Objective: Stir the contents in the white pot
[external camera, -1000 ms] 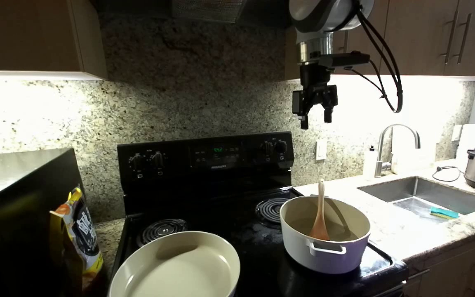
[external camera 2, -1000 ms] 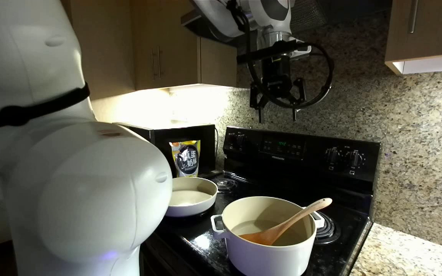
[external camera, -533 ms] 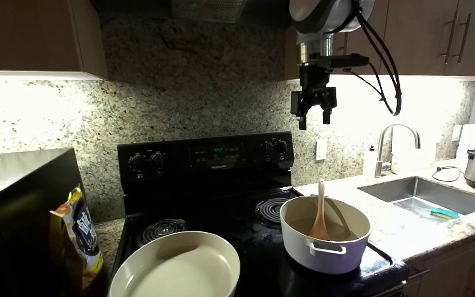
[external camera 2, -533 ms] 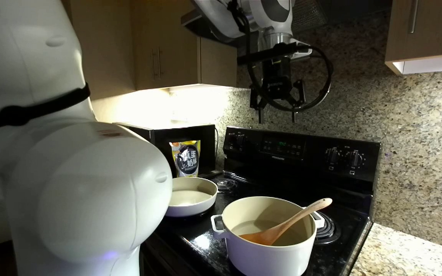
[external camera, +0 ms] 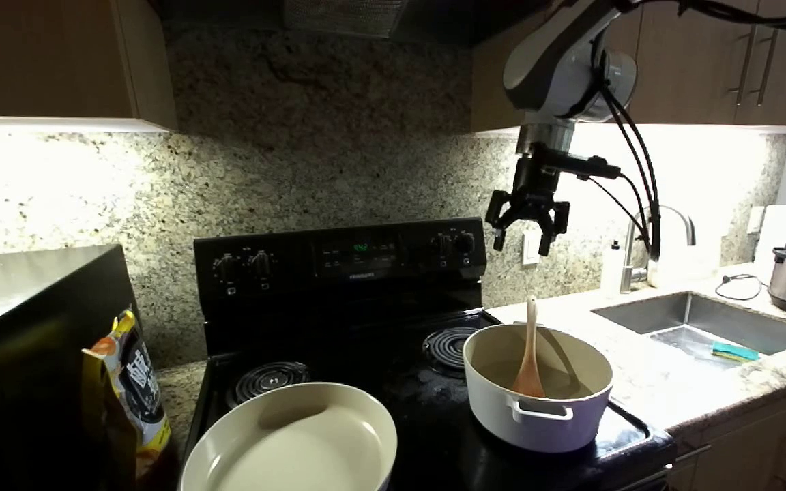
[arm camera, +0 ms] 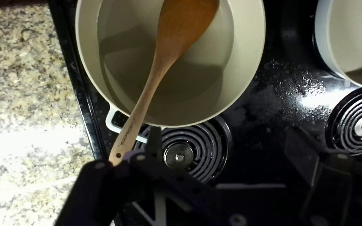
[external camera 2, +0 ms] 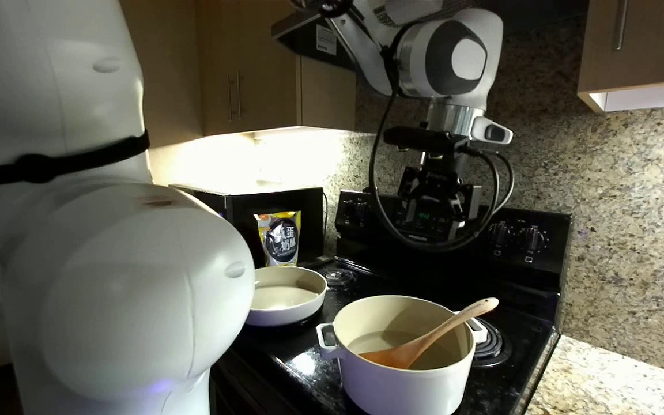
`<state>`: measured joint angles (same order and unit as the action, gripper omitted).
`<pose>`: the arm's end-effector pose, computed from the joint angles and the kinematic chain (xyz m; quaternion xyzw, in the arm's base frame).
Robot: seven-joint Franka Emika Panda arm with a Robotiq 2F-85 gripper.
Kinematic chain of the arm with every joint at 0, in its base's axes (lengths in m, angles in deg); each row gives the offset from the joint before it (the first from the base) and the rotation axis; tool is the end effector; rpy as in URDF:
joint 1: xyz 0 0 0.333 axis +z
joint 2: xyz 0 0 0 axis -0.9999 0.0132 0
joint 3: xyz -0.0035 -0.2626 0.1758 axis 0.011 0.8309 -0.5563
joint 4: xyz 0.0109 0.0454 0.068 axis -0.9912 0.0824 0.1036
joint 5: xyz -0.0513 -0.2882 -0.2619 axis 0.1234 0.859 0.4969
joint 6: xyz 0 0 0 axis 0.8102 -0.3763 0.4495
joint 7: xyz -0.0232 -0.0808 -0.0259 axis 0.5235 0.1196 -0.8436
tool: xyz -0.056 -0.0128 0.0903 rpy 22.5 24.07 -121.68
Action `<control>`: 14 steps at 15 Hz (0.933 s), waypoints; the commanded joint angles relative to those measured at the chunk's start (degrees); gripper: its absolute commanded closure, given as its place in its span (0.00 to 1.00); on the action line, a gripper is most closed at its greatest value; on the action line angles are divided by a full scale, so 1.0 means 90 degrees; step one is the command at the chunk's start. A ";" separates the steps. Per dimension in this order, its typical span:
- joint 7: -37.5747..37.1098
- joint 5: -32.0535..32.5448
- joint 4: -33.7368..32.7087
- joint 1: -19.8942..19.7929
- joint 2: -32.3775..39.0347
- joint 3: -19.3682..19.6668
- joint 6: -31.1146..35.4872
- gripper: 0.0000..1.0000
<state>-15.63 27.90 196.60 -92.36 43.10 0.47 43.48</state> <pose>0.4640 -0.0804 0.4341 -0.9873 0.1293 -0.0020 0.0924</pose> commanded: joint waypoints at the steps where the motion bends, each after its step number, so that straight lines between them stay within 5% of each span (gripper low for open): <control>1: -0.0302 -0.0769 0.0571 -0.0156 0.0196 0.0079 0.1080 0.00; 3: -0.0739 -0.0922 0.0807 -0.0212 0.0334 0.0034 0.1669 0.00; 4: -0.0360 -0.0701 0.0551 -0.0200 0.0304 0.0060 0.1180 0.00; 14: -0.0736 -0.0999 0.0477 -0.0356 0.1056 0.0217 0.1719 0.00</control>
<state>-21.44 21.09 201.91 -93.97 49.72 1.97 56.96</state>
